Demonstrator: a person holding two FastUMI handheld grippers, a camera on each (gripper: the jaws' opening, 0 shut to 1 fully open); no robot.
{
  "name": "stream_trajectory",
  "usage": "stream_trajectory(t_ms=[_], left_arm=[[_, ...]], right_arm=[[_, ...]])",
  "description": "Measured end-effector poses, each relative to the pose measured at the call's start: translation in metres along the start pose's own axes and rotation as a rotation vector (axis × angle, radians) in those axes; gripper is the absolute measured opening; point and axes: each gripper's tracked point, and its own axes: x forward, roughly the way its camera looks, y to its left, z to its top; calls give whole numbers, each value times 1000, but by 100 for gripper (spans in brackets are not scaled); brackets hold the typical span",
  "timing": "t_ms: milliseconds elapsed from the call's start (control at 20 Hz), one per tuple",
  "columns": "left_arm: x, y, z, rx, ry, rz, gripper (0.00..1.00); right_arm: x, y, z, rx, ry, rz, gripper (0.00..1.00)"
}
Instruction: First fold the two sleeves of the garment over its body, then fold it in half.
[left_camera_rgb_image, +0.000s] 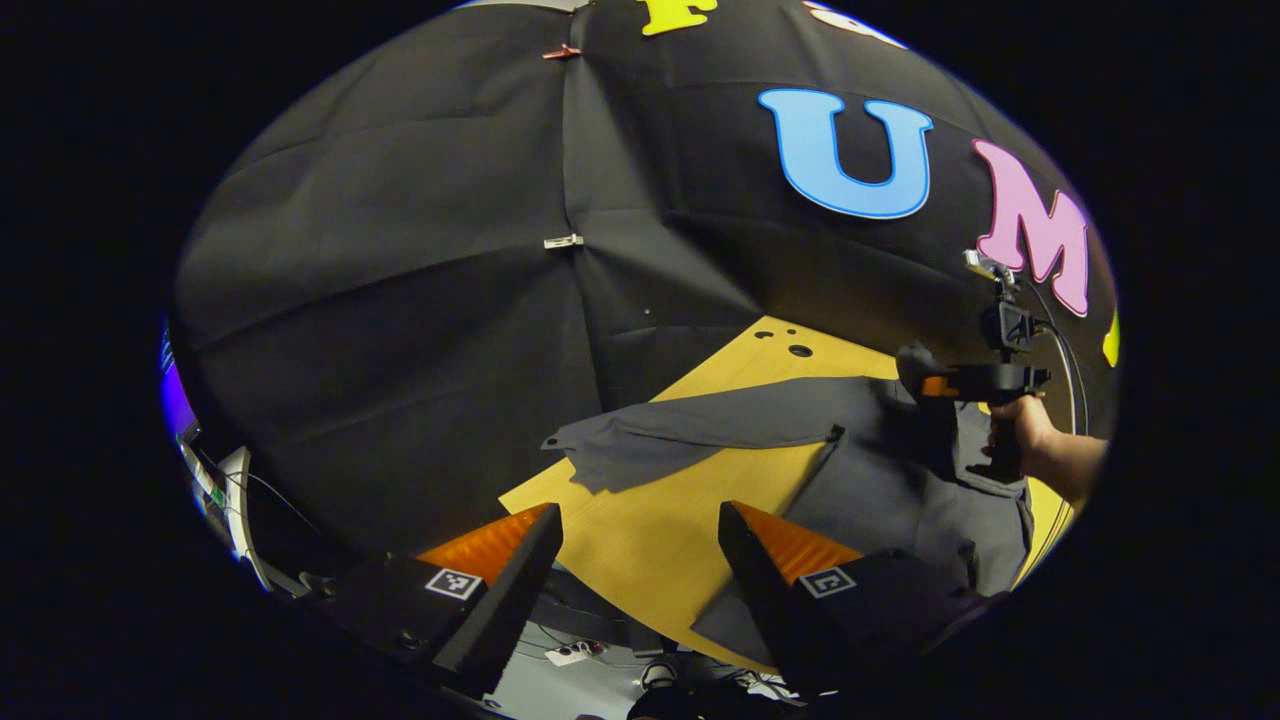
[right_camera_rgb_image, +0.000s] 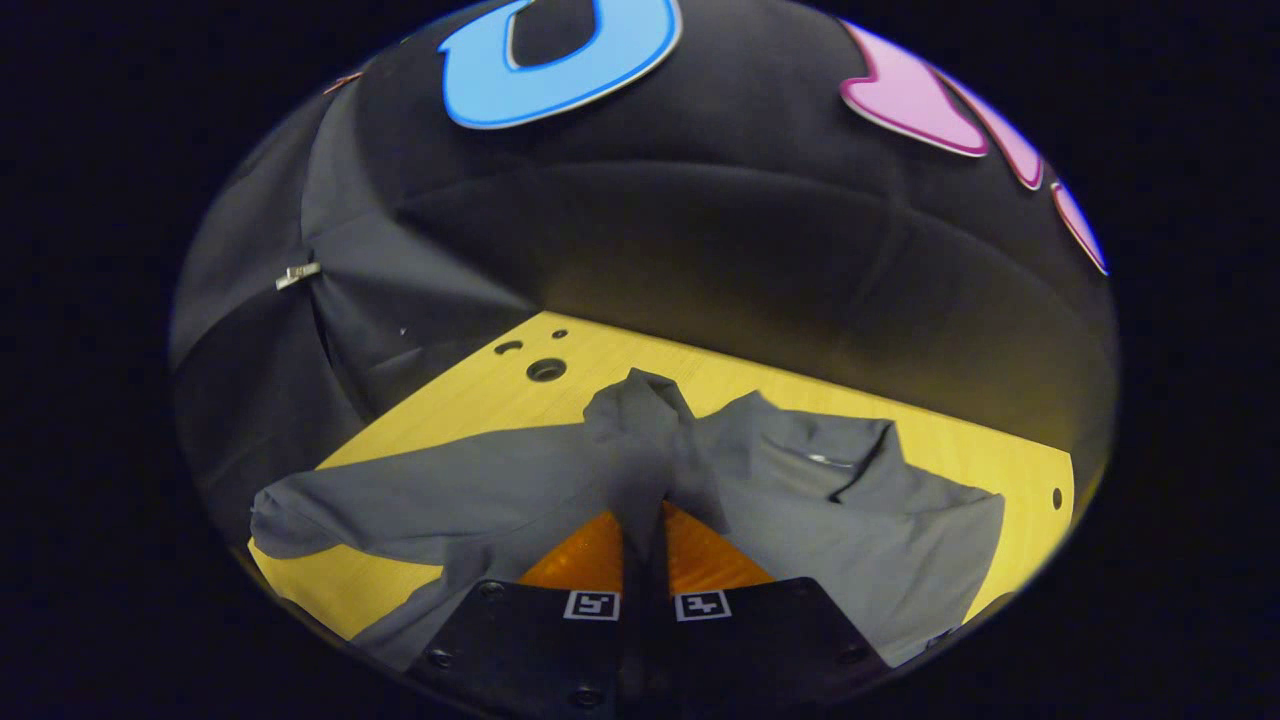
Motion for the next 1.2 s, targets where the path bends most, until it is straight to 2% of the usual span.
stream_trajectory(t_ms=[50, 200, 300, 450, 500, 600, 850, 1000, 1200], left_arm=[[3, 3, 3, -6, 0, 3, 99], [15, 11, 5, -9, -10, 9, 99], [26, 18, 9, 12, -31, 18, 99], [46, 26, 12, 0, -27, 15, 99], [57, 28, 13, -15, -28, 10, 99], [83, 34, 19, -31, -29, 10, 99], [160, 41, 15, -22, 13, 8, 99], [204, 37, 4, -12, 61, -12, 99], [241, 38, -17, 26, 129, 0, 99]], right_arm=[[-4, 11, -4, -3, 12, 15, 8], [-1, 54, -22, 3, 53, 81, 19], [25, 80, -30, -8, 61, 108, 47], [6, 92, -33, -48, 47, 132, 88], [-4, 88, -31, -58, 37, 116, 95], [-29, 77, -28, -55, 14, 78, 99], [-99, 31, -21, -26, -34, -26, 98], [-144, -4, -21, -9, -58, -104, 98], [-205, -36, -30, 6, -87, -198, 98]])
